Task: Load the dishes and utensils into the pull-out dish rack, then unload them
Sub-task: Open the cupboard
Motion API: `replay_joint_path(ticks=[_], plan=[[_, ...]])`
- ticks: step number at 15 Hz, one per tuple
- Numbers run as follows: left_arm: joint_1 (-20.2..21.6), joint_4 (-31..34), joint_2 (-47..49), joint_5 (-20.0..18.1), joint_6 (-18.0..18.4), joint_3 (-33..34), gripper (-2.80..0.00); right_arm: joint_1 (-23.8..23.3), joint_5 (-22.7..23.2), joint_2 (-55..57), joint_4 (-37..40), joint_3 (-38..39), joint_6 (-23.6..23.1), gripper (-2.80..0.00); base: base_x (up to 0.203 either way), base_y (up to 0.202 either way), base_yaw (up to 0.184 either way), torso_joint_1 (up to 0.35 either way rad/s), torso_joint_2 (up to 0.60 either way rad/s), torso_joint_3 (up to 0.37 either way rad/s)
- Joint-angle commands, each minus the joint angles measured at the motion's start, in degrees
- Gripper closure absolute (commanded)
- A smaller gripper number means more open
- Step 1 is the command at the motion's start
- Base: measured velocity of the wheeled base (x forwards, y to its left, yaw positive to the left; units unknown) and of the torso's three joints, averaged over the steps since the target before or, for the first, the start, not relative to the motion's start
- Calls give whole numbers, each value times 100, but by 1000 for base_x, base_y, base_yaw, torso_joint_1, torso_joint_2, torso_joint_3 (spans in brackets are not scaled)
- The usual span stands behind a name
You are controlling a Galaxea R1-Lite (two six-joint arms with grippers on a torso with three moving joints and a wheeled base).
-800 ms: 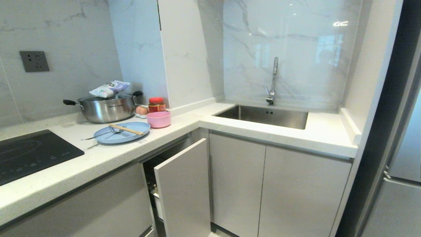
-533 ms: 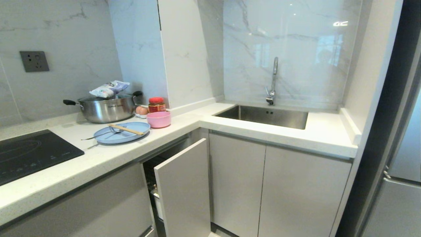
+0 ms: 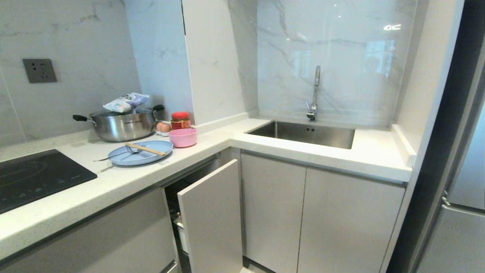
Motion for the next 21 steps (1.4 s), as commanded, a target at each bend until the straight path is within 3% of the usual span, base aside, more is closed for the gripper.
replay_joint_path(ticks=[1, 3, 7, 11, 13, 15, 21], plan=[[2, -65, 7, -2, 79, -85, 0, 0, -1, -24, -3, 0, 3, 0, 0, 0, 0, 0, 0, 0], [2, 87, 32, 15, 85, -790, 0, 0, -1, -23, -3, 0, 3, 0, 0, 0, 0, 0, 0, 0], [0, 1672, 738, 107, 97, -3973, 0, 0, -1, -19, -3, 0, 3, 0, 0, 0, 0, 0, 0, 0], [-121, 2827, 2826, 238, 243, -7210, 0, 0, -1, -24, -3, 0, 3, 0, 0, 0, 0, 0, 0, 0], [-192, 3037, 3978, 389, 311, -8299, 0, 0, -1, -15, -3, 0, 3, 0, 0, 0, 0, 0, 0, 0], [-248, 2982, 5000, 523, 321, -8913, 0, 0, -1, -24, -3, 2, 3, 0, 0, 0, 0, 0, 0, 0], [-467, 2391, 7704, 655, -213, -9462, 0, 0, -1, -24, -3, 0, 3, 0, 0, 0, 0, 0, 0, 0]])
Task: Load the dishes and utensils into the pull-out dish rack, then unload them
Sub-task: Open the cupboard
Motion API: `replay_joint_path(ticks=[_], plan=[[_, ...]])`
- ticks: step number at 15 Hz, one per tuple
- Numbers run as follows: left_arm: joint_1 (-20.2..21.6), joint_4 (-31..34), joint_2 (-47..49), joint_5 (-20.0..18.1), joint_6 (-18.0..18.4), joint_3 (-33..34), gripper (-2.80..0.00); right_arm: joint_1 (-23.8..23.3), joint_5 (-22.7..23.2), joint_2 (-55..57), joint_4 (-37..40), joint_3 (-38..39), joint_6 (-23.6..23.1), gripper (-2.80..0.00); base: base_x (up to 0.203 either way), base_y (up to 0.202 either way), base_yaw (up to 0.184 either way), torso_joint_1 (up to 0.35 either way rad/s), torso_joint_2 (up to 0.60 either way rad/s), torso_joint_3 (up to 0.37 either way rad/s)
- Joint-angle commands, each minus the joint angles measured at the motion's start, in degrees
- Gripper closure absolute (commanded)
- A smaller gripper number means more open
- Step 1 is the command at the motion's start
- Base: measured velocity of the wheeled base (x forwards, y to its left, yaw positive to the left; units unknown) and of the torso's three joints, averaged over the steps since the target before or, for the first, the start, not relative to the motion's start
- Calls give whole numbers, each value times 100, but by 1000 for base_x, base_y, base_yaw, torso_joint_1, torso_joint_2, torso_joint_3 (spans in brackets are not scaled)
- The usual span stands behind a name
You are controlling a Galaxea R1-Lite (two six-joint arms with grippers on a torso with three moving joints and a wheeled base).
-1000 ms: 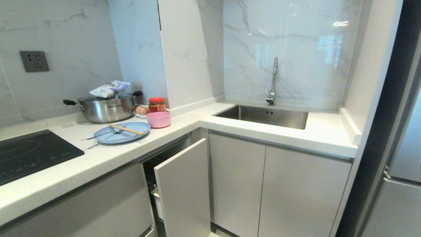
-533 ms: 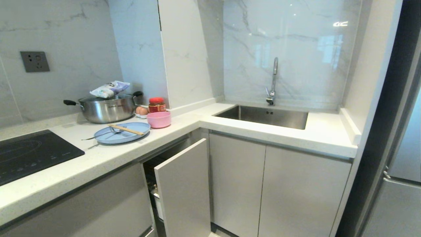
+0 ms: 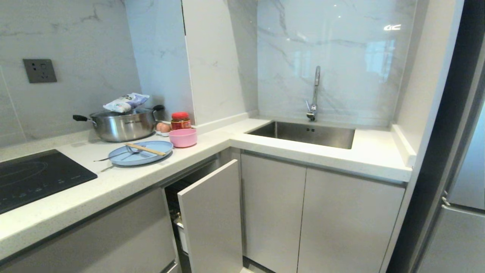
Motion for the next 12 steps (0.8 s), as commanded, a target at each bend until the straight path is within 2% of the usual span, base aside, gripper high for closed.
replay_joint_path(ticks=[1, 5, 8, 12], plan=[[-64, -35, 1663, 21, -84, -325, 0, 0, -1, -15, -2, 0, 3, 0, 0, 0, 0, 0, 0, 0], [-116, 41, 3435, 60, -147, -1019, 0, 0, -1, -23, -2, 0, 3, 0, 0, 0, 0, 0, 0, 0], [-223, 531, 4567, 55, -144, -1691, 0, 0, -1, -23, -2, 0, 3, 0, 0, 0, 0, 0, 0, 0], [-762, 780, 5490, 82, -117, -1905, 0, 0, -1, -20, -2, 0, 3, 0, 0, 0, 0, 0, 0, 0]])
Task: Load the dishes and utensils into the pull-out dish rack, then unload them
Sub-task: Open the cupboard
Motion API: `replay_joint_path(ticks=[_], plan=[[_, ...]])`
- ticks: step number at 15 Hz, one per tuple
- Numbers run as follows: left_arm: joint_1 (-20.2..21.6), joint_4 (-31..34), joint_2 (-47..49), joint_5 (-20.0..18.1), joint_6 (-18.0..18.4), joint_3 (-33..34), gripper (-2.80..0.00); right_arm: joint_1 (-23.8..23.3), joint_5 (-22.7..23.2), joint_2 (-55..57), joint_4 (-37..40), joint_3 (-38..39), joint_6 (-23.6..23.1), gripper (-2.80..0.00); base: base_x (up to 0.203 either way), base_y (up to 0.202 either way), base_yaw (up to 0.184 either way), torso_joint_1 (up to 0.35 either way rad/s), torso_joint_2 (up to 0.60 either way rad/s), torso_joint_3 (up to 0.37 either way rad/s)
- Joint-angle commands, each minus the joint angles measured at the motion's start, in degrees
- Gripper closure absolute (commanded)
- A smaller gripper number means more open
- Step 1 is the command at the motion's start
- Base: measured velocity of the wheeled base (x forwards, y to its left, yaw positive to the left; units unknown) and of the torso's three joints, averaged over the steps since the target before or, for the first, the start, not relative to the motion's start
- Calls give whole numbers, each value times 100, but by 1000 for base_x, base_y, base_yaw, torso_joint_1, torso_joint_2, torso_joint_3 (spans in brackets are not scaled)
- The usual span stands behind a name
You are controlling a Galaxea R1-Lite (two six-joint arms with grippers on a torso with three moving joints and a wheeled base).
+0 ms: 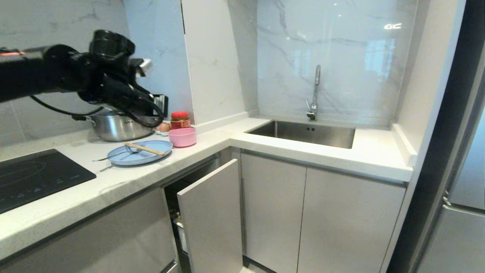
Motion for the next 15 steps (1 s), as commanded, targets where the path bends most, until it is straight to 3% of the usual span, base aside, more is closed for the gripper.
replay_joint_path(ticks=[1, 7, 10, 15], plan=[[-288, 42, 788, 46, 7, -57, 0, 0, -1, -19, -5, 0, 3, 0, 0, 0, 0, 0, 0, 0], [-585, 40, 1740, 853, 340, -59, 0, 0, -1, -24, -5, 0, 3, 0, 0, 0, 0, 0, 0, 0], [-587, 12, 1993, 1001, 604, -61, 0, 0, -1, -23, -5, 0, 3, 0, 0, 0, 0, 0, 0, 0], [-602, -60, 2313, 988, 647, -68, 0, 0, -1, -20, -5, 0, 3, 0, 0, 0, 0, 0, 0, 0]])
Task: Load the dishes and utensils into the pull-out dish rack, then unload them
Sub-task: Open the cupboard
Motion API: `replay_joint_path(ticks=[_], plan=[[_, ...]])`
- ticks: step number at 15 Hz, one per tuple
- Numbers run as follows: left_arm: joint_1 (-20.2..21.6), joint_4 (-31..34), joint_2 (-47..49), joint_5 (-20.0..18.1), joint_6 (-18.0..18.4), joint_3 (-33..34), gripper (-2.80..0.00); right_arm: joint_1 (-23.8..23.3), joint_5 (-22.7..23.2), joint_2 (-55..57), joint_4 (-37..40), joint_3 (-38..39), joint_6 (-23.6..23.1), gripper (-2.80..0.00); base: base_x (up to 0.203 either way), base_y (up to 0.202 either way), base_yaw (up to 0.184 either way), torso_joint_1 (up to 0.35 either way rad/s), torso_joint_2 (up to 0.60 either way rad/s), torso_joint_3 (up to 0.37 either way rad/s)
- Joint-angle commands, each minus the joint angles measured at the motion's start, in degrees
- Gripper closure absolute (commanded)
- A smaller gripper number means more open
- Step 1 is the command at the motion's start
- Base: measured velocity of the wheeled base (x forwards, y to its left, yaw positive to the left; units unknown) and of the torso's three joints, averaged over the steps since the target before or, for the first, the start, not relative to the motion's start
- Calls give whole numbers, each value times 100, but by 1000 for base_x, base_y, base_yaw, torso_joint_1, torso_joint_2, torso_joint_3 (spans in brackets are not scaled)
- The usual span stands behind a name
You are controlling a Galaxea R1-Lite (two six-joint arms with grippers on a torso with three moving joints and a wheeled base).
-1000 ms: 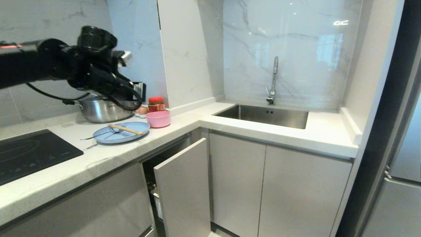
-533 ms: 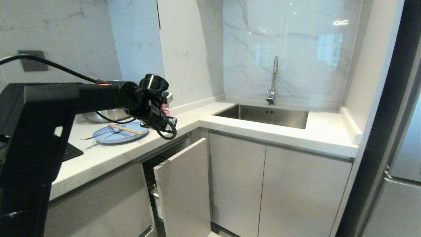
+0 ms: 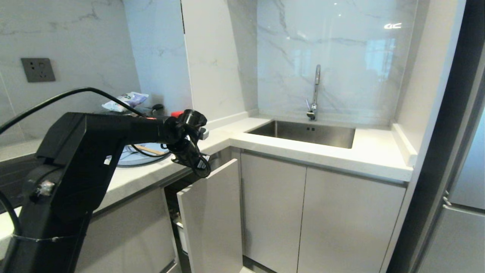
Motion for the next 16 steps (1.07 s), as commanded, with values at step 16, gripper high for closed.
replay_joint_path(ticks=[16], plan=[[-145, -55, 531, 120, 190, -2, 0, 0, -1, -21, -2, 3, 3, 0, 0, 0, 0, 0, 0, 0]])
